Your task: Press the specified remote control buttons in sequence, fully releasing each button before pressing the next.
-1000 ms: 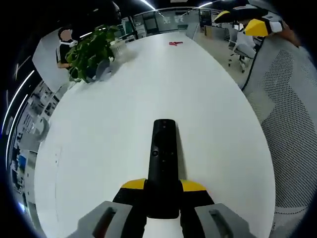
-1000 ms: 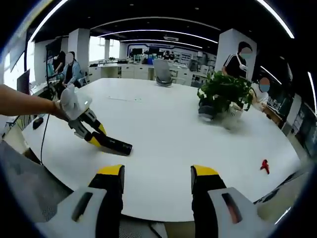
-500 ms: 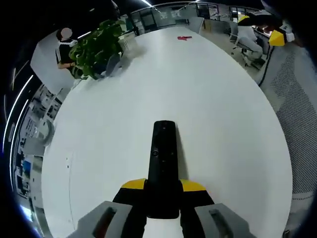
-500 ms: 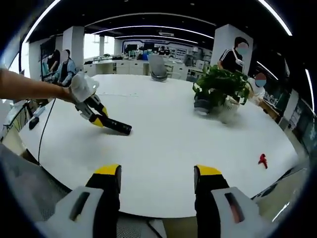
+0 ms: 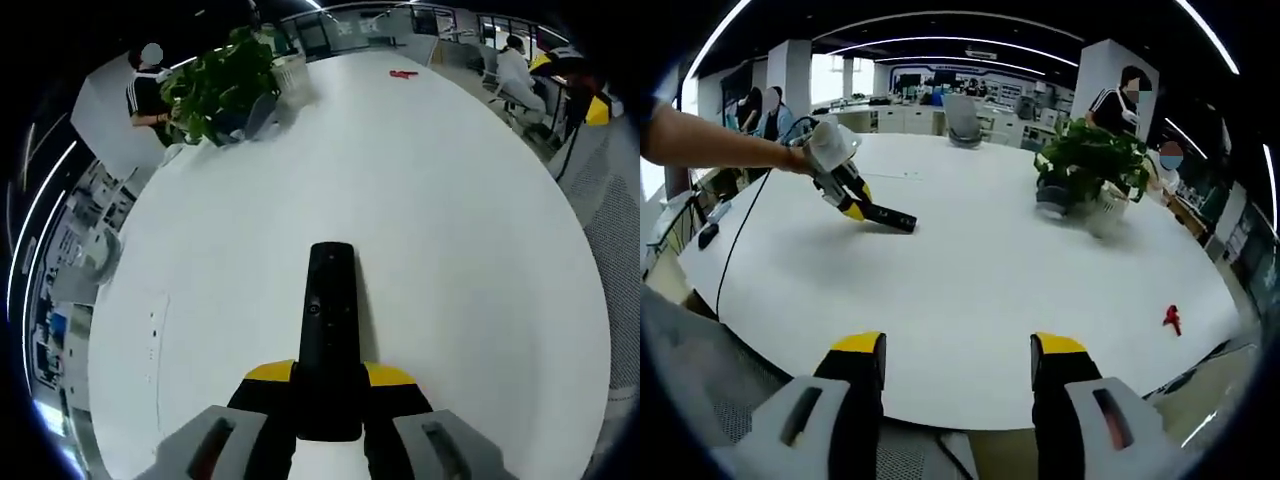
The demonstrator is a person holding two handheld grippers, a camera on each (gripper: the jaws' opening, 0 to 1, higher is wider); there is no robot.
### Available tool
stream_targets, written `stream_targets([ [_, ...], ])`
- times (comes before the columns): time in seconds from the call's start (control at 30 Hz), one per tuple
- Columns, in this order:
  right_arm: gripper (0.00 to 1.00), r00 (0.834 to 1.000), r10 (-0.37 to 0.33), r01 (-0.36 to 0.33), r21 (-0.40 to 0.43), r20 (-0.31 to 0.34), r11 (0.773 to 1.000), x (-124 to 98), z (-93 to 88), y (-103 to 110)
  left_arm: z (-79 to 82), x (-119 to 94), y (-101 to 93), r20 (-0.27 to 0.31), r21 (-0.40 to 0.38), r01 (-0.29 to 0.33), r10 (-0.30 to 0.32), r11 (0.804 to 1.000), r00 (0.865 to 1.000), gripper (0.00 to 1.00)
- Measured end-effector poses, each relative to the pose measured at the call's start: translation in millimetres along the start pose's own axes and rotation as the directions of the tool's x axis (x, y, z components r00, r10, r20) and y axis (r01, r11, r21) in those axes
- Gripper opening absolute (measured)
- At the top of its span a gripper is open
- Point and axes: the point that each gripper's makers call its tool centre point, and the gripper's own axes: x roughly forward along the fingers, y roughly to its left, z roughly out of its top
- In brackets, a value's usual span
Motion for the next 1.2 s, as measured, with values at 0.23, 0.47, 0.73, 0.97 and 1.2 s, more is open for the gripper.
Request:
stream_targets([
  [0.23, 0.6, 0.999, 0.002, -0.002, -0.016, -0.039, 1.0, 3, -6.5, 1, -7.0, 11, 20.5, -0.025, 0.004, 0.0, 0.001, 1.0, 1.0, 0.24],
  [0.47, 0.6, 0.999, -0.002, 0.001, -0.011, -0.05, 1.0, 4, -8.5, 0, -12.3, 15, 31.2, -0.025, -0.04, 0.007, -0.008, 0.999, 1.0, 0.24],
  [0.73, 0.6, 0.999, -0.013, 0.012, -0.011, -0.044, 1.0, 3, -7.3, -3, -12.4, 17, 30.9, -0.039, -0.024, 0.032, -0.033, 0.999, 0.999, 0.24],
  [0.97, 0.59, 0.999, -0.009, 0.008, -0.02, -0.051, 1.0, 4, -8.6, -2, -16.7, 21, 29.6, -0.049, -0.036, 0.061, -0.062, 0.998, 0.997, 0.24],
  [1.2, 0.6, 0.999, -0.004, 0.003, -0.024, -0.043, 1.0, 4, -7.1, 0, -17.7, 21, 29.9, -0.024, -0.047, 0.068, -0.07, 0.997, 0.997, 0.24],
])
